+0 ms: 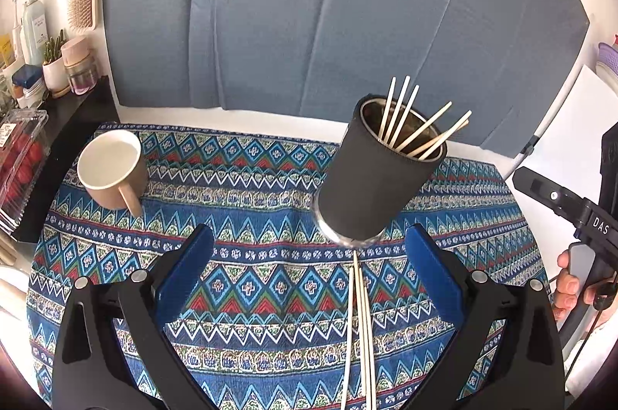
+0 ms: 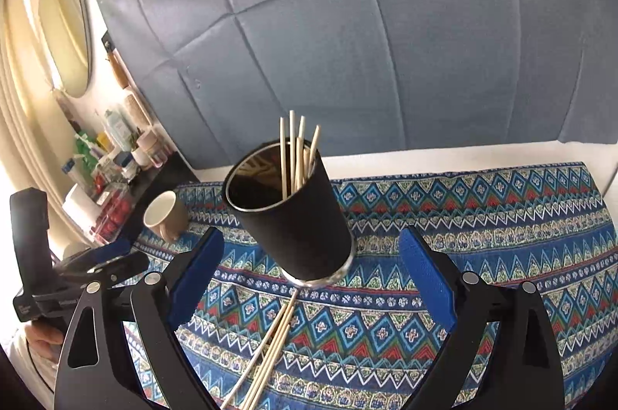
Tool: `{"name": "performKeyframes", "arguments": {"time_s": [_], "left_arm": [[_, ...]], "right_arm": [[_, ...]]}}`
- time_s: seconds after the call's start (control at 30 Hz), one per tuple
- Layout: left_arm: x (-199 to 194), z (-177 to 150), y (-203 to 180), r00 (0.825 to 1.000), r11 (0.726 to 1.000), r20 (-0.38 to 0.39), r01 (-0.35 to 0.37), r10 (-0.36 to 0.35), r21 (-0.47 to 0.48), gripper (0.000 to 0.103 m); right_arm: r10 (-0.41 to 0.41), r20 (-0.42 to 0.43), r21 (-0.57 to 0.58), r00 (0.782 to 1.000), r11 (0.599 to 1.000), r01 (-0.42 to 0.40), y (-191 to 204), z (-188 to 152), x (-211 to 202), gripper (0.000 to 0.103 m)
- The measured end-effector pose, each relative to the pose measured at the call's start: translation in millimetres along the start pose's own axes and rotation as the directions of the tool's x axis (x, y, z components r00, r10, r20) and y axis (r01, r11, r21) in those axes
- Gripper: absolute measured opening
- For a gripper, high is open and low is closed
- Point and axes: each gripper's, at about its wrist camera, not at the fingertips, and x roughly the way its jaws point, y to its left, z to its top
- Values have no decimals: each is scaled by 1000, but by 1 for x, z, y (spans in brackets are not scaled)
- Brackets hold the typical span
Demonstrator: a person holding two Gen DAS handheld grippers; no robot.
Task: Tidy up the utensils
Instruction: 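Move both open tools back down to the remaining wooden sticks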
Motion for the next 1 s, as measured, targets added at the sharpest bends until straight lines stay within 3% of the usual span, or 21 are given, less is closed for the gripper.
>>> {"name": "performKeyframes", "arguments": {"time_s": [0.17,0.43,1.0], "left_arm": [[10,-20,7,996,999,-85,20,-23,-33,97],[29,-50,4,979,999,-203,34,-36,-11,97],[92,-79,-21,909,996,-414,73,-47,48,97]], "right_arm": [[-29,-59,-13,998,1000,29,-1,-21,7,88],[-55,-123,2,991,998,56,-6,-50,11,88],[-117,-253,-4,960,993,120,-22,-115,15,88]]}}
